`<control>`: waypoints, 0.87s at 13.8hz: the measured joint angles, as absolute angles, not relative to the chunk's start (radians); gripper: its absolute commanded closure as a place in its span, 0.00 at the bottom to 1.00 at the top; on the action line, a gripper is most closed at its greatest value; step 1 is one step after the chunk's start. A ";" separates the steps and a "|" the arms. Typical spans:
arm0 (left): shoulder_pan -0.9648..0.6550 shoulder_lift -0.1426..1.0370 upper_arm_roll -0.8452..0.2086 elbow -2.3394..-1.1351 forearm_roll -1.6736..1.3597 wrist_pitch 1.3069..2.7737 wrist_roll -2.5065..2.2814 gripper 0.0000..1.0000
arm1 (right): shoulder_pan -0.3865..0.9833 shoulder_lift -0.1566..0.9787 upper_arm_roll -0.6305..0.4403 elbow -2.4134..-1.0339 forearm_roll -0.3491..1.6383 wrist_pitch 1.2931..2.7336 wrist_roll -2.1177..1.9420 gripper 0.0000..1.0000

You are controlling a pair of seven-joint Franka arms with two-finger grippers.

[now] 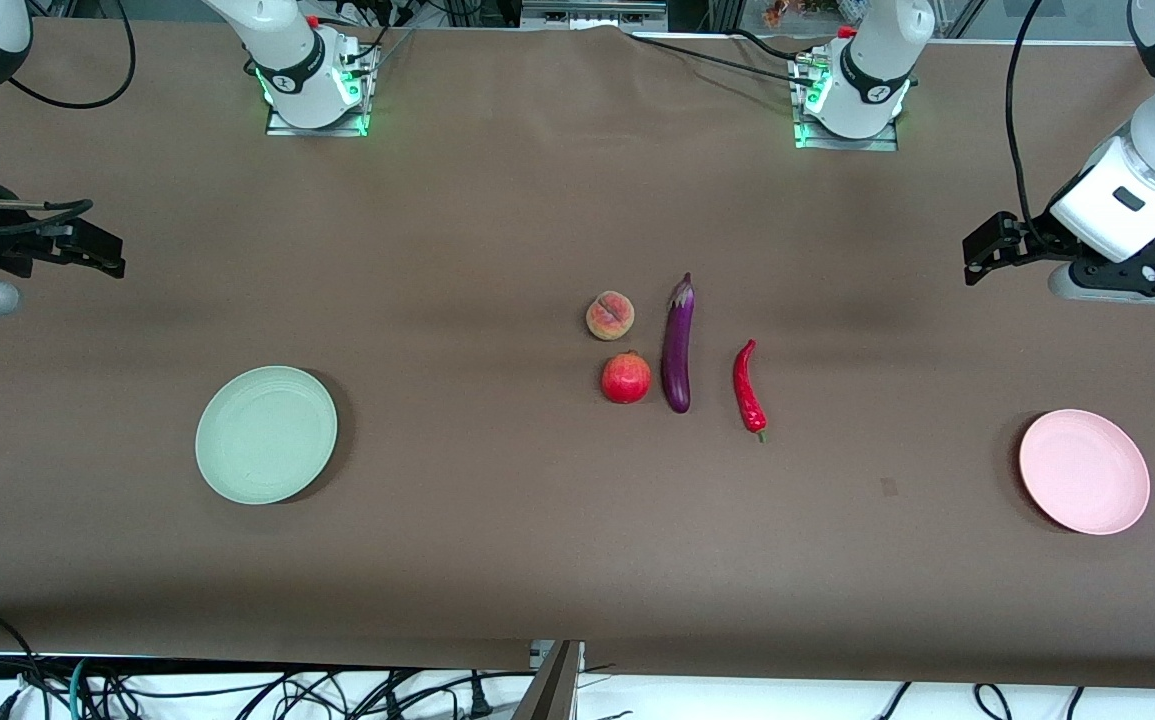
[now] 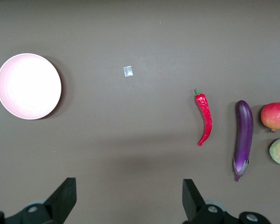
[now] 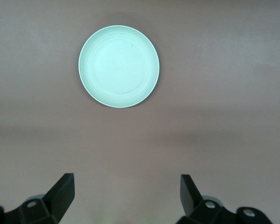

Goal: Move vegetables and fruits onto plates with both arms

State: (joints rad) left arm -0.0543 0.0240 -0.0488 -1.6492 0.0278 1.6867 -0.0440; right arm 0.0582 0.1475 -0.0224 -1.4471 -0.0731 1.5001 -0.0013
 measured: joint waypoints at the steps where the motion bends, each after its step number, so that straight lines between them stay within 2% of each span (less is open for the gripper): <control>1: -0.054 0.024 -0.049 -1.649 0.028 1.687 -0.044 0.00 | 0.058 0.147 -0.022 -1.447 -0.072 1.500 -0.001 0.00; 12: -0.056 0.030 -0.049 -1.648 0.028 1.647 -0.036 0.00 | 0.057 0.149 -0.022 -1.447 -0.071 1.500 -0.001 0.00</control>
State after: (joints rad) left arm -0.0561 0.0303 -0.0488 -1.6484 0.0277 1.6466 -0.0363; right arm 0.0574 0.1489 -0.0224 -1.4471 -0.0710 1.5001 -0.0010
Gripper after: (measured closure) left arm 0.000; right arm 0.000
